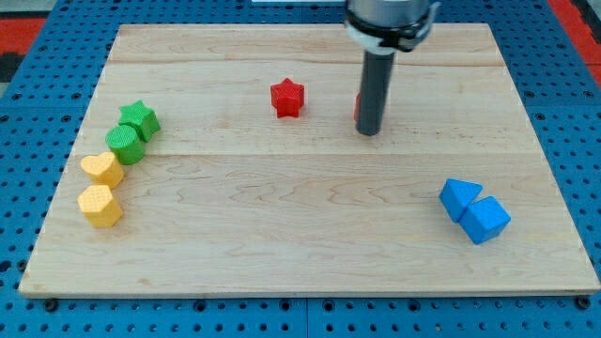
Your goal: Move the blue triangle to the bottom left of the red circle
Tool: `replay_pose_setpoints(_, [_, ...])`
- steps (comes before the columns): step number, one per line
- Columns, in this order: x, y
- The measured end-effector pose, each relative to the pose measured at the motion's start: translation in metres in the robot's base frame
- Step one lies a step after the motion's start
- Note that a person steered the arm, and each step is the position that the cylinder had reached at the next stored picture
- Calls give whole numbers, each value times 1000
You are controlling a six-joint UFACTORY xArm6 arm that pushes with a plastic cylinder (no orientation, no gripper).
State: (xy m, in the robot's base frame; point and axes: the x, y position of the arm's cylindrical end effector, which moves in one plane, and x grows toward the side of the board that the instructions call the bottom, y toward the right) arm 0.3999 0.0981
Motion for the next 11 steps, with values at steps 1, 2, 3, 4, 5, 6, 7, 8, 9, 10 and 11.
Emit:
replay_pose_setpoints(1, [-12, 16])
replay_pose_setpoints(2, [9, 60])
replay_pose_setpoints(3, [90, 155])
replay_pose_setpoints(4, [151, 150])
replay_pose_setpoints(5, [123, 69])
replay_pose_setpoints(6, [54, 32])
replay_pose_setpoints(7, [21, 6])
replay_pose_setpoints(8, [37, 1])
replay_pose_setpoints(9, [41, -28])
replay_pose_setpoints(10, [30, -75])
replay_pose_setpoints(11, [24, -118])
